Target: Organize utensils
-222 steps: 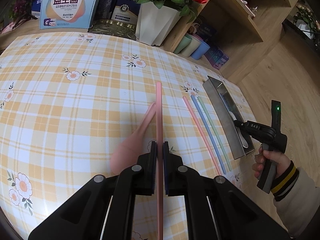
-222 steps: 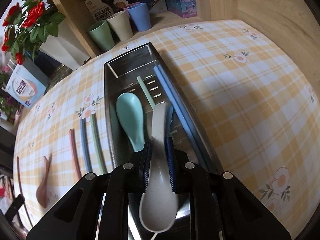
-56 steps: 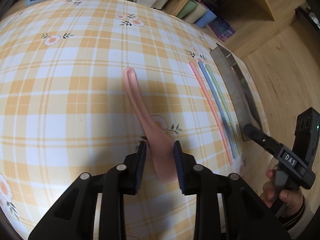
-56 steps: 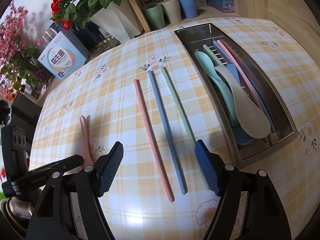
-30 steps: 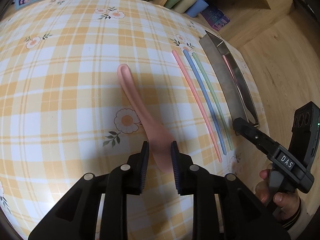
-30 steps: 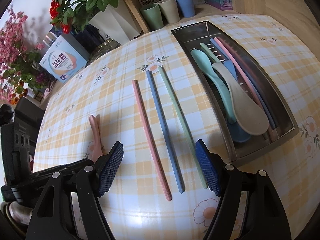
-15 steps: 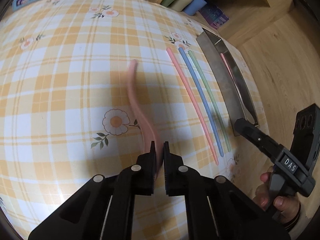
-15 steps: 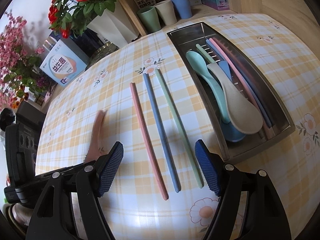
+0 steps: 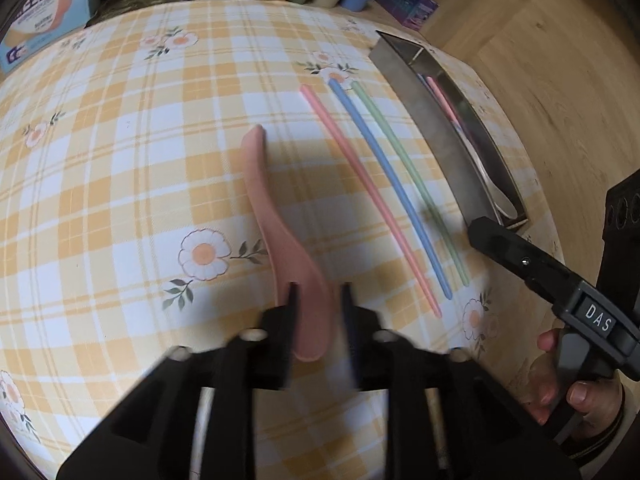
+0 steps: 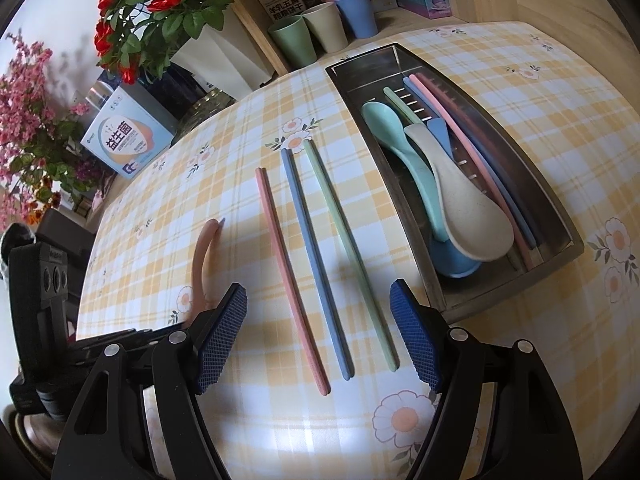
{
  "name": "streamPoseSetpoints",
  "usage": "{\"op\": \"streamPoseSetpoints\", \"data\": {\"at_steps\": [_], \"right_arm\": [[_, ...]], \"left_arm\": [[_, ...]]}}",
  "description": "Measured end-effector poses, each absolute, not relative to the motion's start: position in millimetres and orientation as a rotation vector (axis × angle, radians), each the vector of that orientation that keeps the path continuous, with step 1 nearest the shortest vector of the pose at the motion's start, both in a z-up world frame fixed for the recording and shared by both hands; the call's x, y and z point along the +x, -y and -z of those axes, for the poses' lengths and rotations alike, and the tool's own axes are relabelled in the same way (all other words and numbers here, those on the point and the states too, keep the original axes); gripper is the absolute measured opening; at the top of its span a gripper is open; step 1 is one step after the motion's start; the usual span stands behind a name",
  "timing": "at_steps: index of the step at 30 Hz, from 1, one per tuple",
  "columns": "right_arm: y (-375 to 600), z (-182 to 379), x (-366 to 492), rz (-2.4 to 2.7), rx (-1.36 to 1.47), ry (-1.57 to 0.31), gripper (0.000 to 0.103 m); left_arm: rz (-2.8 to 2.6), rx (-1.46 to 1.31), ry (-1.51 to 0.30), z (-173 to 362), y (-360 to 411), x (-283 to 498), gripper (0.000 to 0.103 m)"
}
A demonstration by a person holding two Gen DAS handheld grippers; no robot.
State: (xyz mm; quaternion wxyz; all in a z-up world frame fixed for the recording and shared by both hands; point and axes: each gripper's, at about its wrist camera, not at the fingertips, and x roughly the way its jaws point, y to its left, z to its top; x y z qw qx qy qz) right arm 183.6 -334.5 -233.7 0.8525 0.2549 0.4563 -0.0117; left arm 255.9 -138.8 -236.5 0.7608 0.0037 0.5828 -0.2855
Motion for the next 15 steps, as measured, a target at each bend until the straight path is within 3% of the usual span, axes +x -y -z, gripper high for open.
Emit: {"op": "streamPoseSetpoints", "data": {"at_steps": [15], "right_arm": [[333, 236, 186, 0.014, 0.532, -0.968, 0.072]], "left_arm": [[0.545, -0.013, -1.195, 233, 146, 288, 0.032]]}}
